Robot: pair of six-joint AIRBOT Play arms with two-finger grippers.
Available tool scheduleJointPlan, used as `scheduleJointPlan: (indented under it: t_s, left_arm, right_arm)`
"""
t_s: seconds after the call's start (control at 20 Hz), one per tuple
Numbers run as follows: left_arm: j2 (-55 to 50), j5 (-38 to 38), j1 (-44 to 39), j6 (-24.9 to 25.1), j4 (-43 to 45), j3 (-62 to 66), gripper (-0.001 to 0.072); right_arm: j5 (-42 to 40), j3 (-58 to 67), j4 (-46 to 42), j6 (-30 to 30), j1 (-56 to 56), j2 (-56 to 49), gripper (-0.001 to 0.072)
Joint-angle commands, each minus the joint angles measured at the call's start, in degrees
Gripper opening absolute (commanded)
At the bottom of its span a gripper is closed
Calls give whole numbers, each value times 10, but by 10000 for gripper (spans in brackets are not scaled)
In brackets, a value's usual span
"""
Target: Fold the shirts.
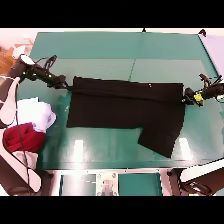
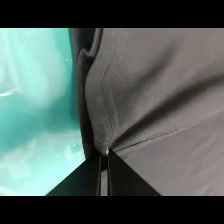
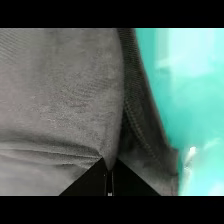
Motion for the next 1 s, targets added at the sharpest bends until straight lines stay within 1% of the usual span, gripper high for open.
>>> scheduleJointPlan:
  t_s: [0.0,0.1,0.25,0.3,0.35,0.4,0.45,0.6,0.7,0.85,0.95]
  left_arm:
    - [-16,-12,-17,-3,25,0,24]
    - [-26,-19,-26,-3,26,0,24]
    - [-27,-7,-29,-3,27,0,25]
    - [-26,-15,-28,-9,27,0,25]
    - [-26,-33,-28,-18,27,3,85]
    - [-26,-56,-28,-20,27,9,296]
    - [-26,-83,-28,-38,27,19,462]
    - [-25,-159,-28,-89,27,41,462]
    - [-19,-209,-28,-125,27,30,461]
    - [48,-203,-28,-122,30,-61,461]
    - [120,-183,-19,-117,54,-147,461]
  right_arm:
    - [-14,-12,-12,2,7,0,15]
    - [-15,-12,-12,2,9,0,15]
    - [-14,-11,-12,3,9,1,17]
    - [-11,-11,-12,9,9,3,31]
    - [-4,-9,-12,12,9,6,131]
    - [10,-4,-14,12,8,12,209]
    - [23,0,-16,18,6,21,216]
    - [61,-5,-22,43,-9,67,221]
    - [71,-49,-31,44,-26,119,221]
    - [58,-172,-60,44,-78,223,220]
    - [33,-252,-78,44,-135,291,221]
